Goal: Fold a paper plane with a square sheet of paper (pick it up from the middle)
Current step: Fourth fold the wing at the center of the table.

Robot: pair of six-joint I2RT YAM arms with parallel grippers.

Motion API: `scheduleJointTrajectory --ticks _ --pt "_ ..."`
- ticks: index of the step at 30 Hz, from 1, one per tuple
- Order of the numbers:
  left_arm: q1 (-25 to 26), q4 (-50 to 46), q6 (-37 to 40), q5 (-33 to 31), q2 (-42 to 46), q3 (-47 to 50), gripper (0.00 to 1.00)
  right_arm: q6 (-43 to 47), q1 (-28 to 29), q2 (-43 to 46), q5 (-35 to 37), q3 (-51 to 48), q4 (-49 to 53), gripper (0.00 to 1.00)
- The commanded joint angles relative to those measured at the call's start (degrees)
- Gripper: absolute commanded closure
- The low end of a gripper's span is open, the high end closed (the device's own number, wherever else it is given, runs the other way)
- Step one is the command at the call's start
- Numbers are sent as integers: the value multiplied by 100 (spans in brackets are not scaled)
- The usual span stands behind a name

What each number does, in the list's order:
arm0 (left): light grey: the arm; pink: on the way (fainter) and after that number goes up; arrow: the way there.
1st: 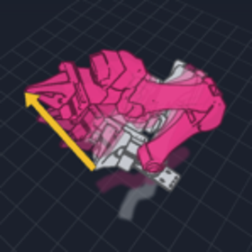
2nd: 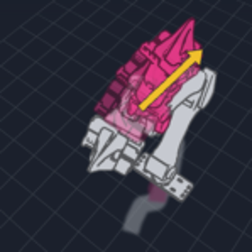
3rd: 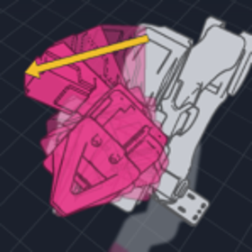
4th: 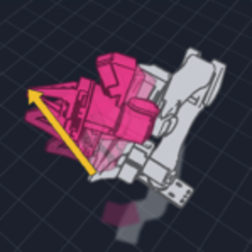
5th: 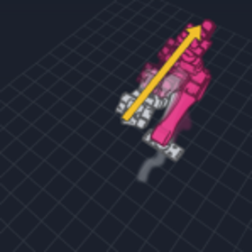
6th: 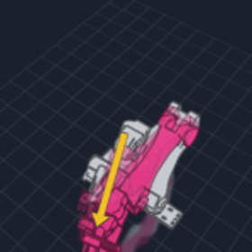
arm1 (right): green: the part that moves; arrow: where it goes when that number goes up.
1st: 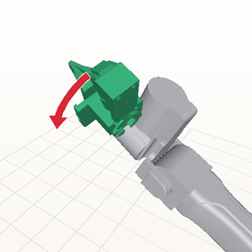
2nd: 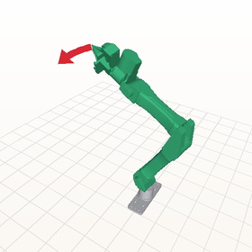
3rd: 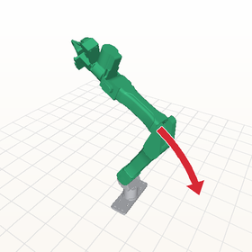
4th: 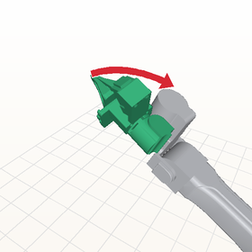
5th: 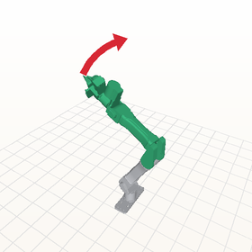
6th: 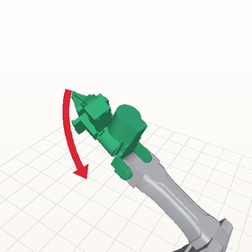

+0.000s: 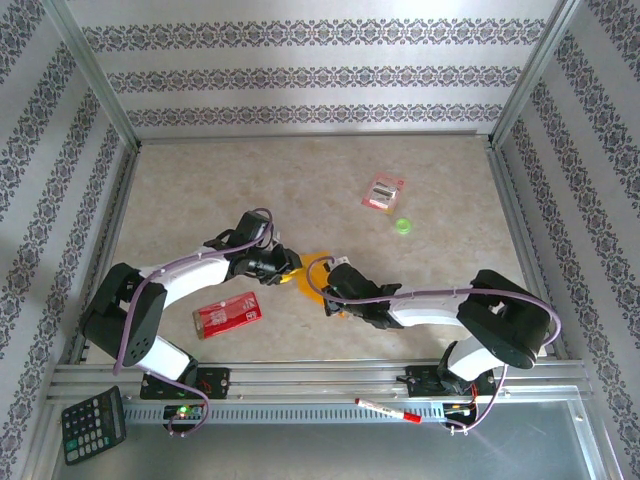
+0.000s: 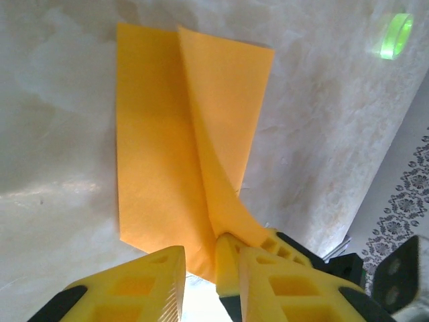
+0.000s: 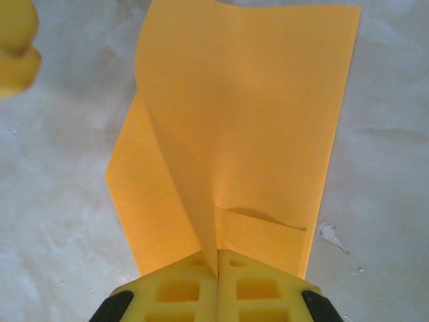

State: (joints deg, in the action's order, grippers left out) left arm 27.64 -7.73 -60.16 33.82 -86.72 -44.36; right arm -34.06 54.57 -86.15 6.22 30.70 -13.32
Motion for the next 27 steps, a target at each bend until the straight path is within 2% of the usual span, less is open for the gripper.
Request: scheduleJointTrajectory --ticks 1,15,27 --pt "-22 53 117 43 40 174 75 -524 -128 157 -378 -193 -627 100" --pt "341 523 118 413 -711 -115 83 -1454 -560 102 -914 -818 -1566 100" --pt "357 492 464 478 -1292 -485 86 -1947 -813 39 -1132 -1275 -2310 100"
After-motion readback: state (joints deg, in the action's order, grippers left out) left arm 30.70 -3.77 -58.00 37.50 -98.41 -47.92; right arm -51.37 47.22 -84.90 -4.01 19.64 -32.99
